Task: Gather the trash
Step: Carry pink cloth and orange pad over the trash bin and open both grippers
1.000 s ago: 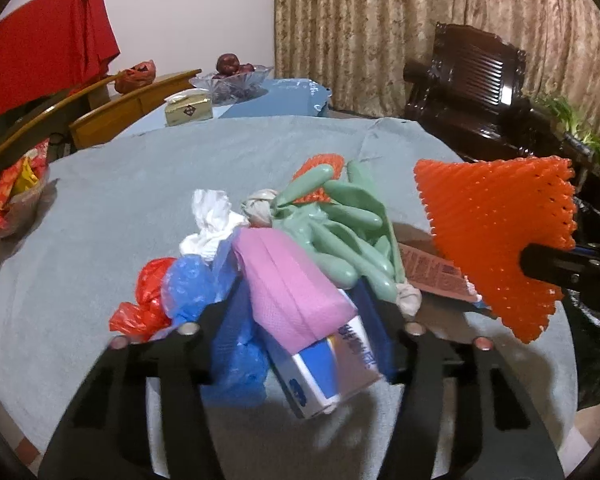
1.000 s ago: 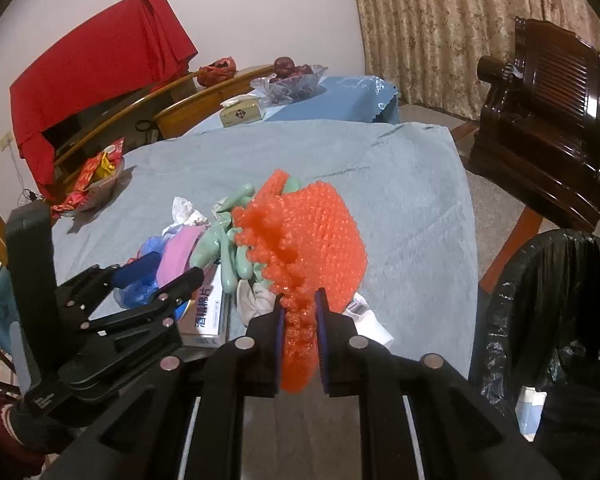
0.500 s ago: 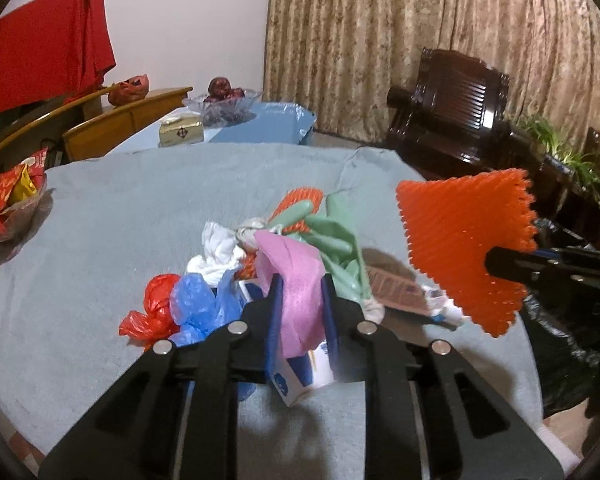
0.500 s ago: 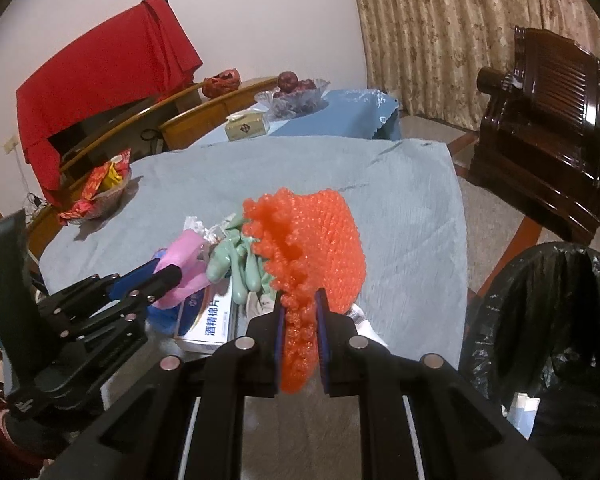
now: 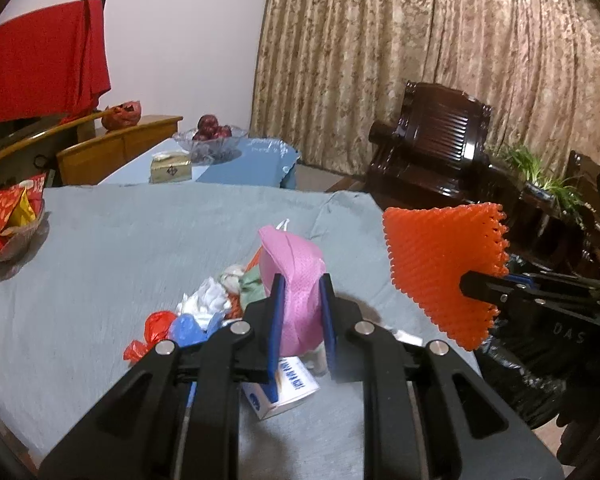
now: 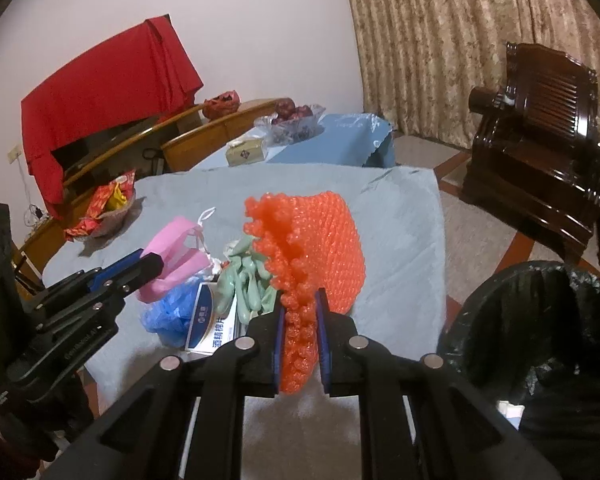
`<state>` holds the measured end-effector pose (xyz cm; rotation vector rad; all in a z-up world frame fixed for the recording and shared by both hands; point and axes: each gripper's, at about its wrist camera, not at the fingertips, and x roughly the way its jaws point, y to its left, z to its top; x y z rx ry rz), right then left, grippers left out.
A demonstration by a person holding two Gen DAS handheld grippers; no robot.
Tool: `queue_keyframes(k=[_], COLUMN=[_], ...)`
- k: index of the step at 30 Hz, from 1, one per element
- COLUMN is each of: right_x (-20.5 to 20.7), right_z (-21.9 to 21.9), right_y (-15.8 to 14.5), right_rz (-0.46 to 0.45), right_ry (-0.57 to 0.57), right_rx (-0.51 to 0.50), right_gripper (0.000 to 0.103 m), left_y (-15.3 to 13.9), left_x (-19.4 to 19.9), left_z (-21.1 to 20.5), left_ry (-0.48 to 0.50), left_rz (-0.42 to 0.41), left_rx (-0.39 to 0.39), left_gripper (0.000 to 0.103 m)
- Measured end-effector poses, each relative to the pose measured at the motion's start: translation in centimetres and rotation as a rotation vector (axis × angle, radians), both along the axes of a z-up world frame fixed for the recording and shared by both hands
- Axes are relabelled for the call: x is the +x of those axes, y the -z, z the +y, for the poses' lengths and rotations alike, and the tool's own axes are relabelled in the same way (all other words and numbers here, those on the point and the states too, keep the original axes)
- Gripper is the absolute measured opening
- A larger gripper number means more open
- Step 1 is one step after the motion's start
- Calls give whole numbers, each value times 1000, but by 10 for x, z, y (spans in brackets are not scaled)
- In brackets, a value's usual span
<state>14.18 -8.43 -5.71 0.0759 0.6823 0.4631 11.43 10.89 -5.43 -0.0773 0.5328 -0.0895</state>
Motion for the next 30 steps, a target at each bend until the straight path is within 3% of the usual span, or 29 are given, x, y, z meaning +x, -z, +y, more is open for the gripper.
queue_keyframes(k=[15, 30], right_x=[-20, -43], right_z=[-61, -166], right_y=[-14, -10], right_rz=[-27, -18], right_ry=[126, 342], right_rx=[-19, -77], right_gripper=[14, 14], left_y=[-16, -2], left_x=[0, 19], left_z=[-60, -172], left_ry=[150, 378], left_rz=[-20, -6], left_rx=[-13, -21], left_gripper=[16, 16])
